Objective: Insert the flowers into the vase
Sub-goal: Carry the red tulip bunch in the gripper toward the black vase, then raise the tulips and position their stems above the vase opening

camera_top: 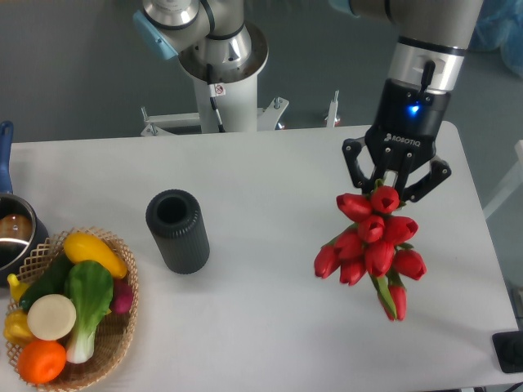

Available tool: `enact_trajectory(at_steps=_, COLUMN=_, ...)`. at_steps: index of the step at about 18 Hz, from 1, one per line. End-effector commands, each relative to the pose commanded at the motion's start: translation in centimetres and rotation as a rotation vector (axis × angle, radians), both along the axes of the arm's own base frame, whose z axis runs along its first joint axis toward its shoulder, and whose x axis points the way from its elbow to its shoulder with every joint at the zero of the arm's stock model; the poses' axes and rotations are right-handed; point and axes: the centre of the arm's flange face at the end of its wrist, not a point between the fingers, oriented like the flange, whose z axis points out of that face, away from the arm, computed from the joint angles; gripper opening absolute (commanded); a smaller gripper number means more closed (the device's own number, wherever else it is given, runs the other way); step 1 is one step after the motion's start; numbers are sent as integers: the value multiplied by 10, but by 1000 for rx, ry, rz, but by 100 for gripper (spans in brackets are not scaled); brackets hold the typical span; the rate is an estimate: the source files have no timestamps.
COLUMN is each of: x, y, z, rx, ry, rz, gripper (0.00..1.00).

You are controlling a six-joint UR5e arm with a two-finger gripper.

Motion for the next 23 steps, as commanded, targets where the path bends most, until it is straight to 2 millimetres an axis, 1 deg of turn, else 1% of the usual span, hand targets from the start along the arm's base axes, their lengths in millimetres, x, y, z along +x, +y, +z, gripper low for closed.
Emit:
enact_trajectory(at_steps=2, x=0, y=3, z=-12, rx=-11, ry=-14, rz=-5, gripper=0)
enact_trajectory(at_steps=4, x=13, y=18, z=-12, rx=-8, ry=-8, rz=-32, gripper=0)
enact_trajectory(at_steps=6, x=23, y=25, z=-17, rx=1, ry=-19, rz=-55, gripper=0)
enact_trajectory(at_steps=7, x=33, y=33, z=-18, rx=22, ry=-25, rz=-83, gripper=0)
enact_trajectory(at_steps=11, x=57, y=44, z=-29, rx=168, ry=-131, rz=-178, gripper=0)
enact_trajectory(at_steps=13, x=75, y=59, z=-26, rx=224, ry=-140, rz=-245, gripper=0)
enact_trajectory(at_steps=14, x=77, y=62, z=-25, rx=245, ry=-144, rz=-263, gripper=0)
enact_trajectory(at_steps=17, x=84, y=60, z=-14, rx=348, ry=-194, rz=-333, gripper=0)
enact_trajectory(at_steps=19, x=84, y=51, z=-23, rx=396, ry=-212, rz=-365, gripper=0)
enact_trajectory(at_steps=20, x=87, y=50, z=-24, rx=424, ry=-202, rz=-397, gripper=0)
enact_trajectory(at_steps=23, x=101, y=39, z=-15, rx=494, ry=-208, rz=-445, gripper=0)
